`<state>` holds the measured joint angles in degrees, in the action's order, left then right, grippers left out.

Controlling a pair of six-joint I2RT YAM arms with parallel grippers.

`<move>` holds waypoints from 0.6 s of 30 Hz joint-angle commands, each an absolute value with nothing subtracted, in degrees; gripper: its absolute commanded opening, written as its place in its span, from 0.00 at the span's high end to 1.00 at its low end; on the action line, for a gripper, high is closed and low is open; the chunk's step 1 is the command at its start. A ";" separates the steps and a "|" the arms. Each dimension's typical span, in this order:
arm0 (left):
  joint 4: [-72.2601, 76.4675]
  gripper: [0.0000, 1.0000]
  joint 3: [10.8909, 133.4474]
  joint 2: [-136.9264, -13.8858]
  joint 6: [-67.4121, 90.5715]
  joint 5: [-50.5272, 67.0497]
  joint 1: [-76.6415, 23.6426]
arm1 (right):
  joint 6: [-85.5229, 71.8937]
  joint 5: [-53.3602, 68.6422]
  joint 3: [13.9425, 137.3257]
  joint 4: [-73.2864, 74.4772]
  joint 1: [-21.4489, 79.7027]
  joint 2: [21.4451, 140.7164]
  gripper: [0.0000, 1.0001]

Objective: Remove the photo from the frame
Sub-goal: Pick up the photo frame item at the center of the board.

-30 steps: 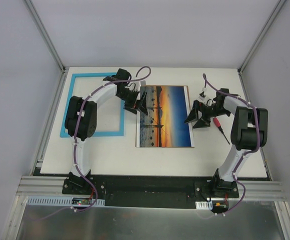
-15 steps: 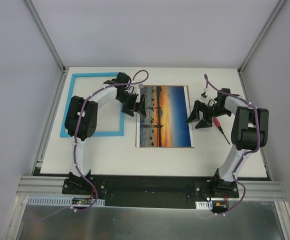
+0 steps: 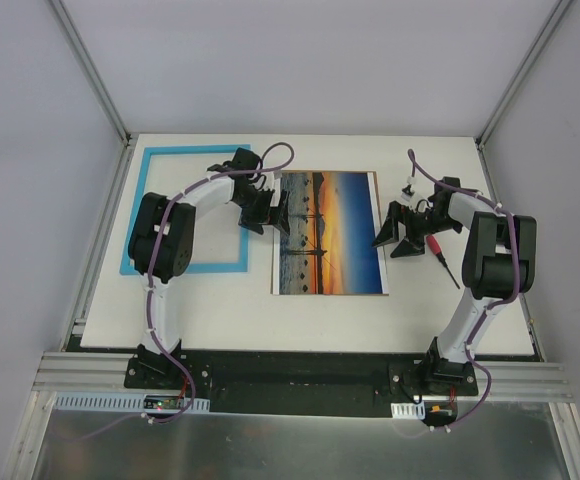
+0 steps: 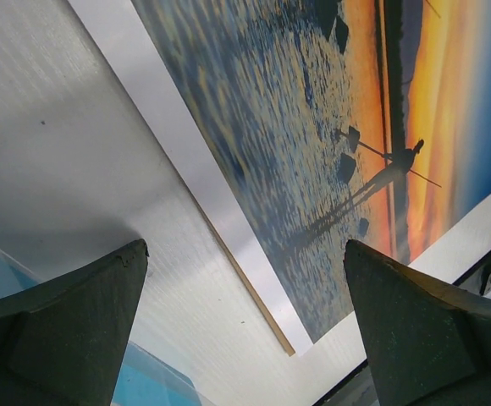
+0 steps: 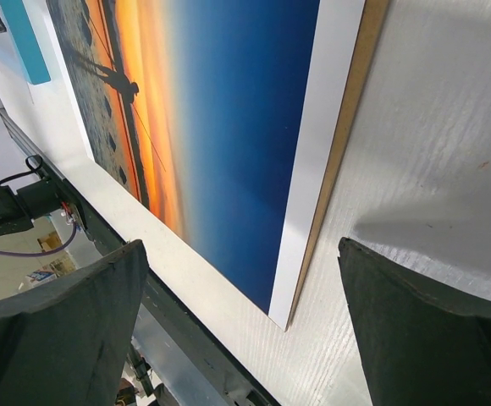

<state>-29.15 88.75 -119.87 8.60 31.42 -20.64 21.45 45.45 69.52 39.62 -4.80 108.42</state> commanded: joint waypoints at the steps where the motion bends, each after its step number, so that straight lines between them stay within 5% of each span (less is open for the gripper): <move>1: -29.01 0.01 86.57 -115.76 9.84 25.58 -21.18 | 20.92 45.35 69.87 39.82 -5.19 108.46 0.04; 18: -28.12 0.01 88.33 -119.00 10.64 34.28 -23.03 | 20.48 44.91 69.87 39.46 -5.19 109.95 0.04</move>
